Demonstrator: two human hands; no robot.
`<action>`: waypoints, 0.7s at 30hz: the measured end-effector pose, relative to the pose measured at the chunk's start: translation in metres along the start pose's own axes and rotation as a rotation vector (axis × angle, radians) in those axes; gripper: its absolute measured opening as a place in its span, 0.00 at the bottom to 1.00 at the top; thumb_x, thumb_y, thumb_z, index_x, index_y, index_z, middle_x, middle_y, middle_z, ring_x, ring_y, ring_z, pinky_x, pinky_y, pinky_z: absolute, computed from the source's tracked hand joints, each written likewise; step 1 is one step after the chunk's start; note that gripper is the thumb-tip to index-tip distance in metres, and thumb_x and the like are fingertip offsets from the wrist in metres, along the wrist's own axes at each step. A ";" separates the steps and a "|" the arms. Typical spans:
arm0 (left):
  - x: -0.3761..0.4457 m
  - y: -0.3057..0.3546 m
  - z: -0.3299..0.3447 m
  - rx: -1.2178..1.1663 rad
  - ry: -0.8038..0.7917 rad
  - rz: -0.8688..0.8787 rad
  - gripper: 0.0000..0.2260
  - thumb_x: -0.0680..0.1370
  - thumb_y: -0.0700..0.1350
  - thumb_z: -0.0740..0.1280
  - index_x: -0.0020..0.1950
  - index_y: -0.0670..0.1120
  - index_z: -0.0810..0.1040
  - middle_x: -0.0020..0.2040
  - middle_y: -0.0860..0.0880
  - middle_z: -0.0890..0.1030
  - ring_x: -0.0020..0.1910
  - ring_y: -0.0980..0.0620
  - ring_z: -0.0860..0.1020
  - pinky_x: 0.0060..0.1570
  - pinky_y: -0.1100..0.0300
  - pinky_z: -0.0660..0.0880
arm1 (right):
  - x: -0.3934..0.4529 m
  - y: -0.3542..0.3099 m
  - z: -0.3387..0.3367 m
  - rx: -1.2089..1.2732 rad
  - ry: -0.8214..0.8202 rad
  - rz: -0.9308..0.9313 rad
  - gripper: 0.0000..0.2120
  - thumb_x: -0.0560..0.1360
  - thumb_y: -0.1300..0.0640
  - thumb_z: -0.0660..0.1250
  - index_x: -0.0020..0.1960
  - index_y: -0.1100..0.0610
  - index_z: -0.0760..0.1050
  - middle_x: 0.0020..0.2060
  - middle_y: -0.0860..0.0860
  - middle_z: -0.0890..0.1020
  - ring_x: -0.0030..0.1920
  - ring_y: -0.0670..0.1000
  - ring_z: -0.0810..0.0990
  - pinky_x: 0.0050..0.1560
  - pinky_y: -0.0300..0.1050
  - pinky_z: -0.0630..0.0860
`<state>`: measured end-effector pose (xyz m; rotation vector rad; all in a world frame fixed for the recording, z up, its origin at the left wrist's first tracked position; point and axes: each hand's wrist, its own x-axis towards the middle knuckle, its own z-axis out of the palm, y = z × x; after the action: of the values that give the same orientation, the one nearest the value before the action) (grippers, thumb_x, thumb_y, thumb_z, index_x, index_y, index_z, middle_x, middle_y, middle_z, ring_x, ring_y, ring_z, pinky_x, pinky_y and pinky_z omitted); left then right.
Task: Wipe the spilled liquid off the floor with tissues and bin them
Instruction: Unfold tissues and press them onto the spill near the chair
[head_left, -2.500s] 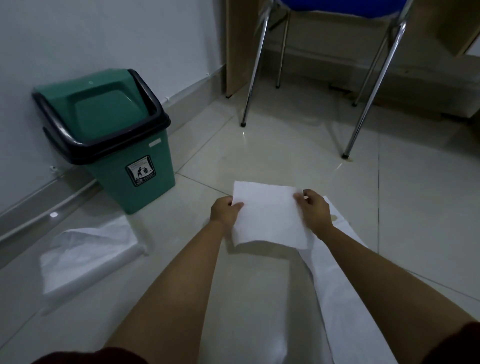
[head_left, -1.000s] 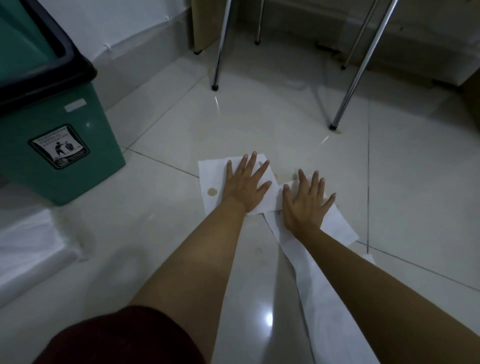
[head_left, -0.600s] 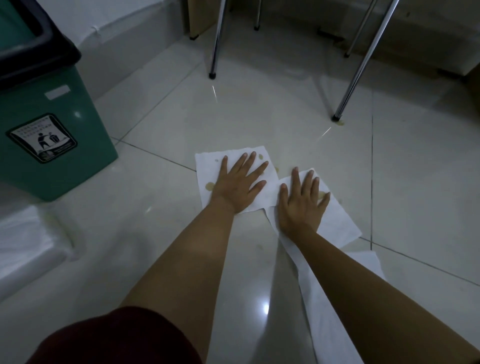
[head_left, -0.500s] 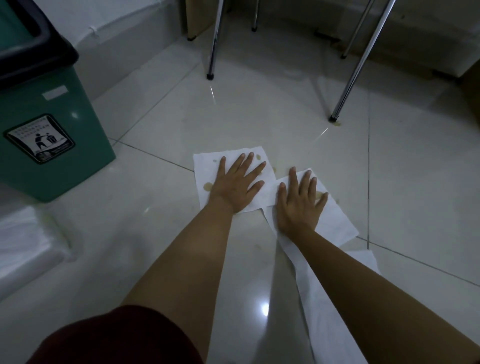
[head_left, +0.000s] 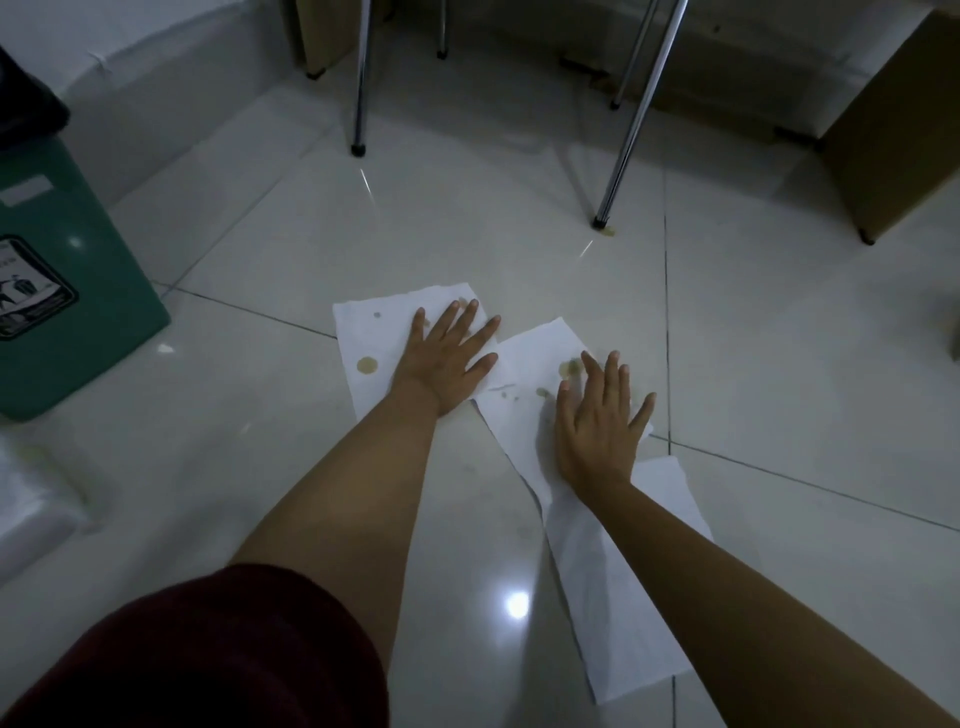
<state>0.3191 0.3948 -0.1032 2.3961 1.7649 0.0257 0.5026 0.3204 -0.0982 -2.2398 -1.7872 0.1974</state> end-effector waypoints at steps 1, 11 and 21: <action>0.000 0.000 -0.001 -0.006 -0.007 0.001 0.25 0.82 0.58 0.44 0.78 0.57 0.42 0.79 0.51 0.42 0.78 0.51 0.42 0.75 0.42 0.40 | -0.003 -0.001 -0.001 0.005 0.006 0.012 0.27 0.81 0.43 0.40 0.78 0.51 0.52 0.78 0.51 0.48 0.78 0.50 0.43 0.76 0.58 0.35; -0.002 0.013 -0.006 -0.126 -0.029 0.033 0.25 0.82 0.56 0.44 0.78 0.51 0.44 0.79 0.53 0.46 0.78 0.54 0.45 0.75 0.43 0.41 | -0.071 -0.002 0.012 -0.027 0.078 0.466 0.27 0.81 0.42 0.46 0.77 0.49 0.50 0.78 0.54 0.45 0.78 0.57 0.45 0.74 0.64 0.36; -0.009 0.010 0.009 -0.083 0.001 -0.163 0.30 0.78 0.66 0.43 0.77 0.59 0.40 0.79 0.53 0.40 0.78 0.46 0.39 0.72 0.36 0.35 | -0.056 -0.009 0.019 0.028 0.077 0.536 0.35 0.77 0.34 0.43 0.78 0.48 0.37 0.78 0.56 0.40 0.78 0.56 0.41 0.74 0.66 0.40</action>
<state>0.3266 0.3818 -0.1104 2.1892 1.9146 0.0784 0.4763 0.2698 -0.1176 -2.6165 -1.1045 0.2310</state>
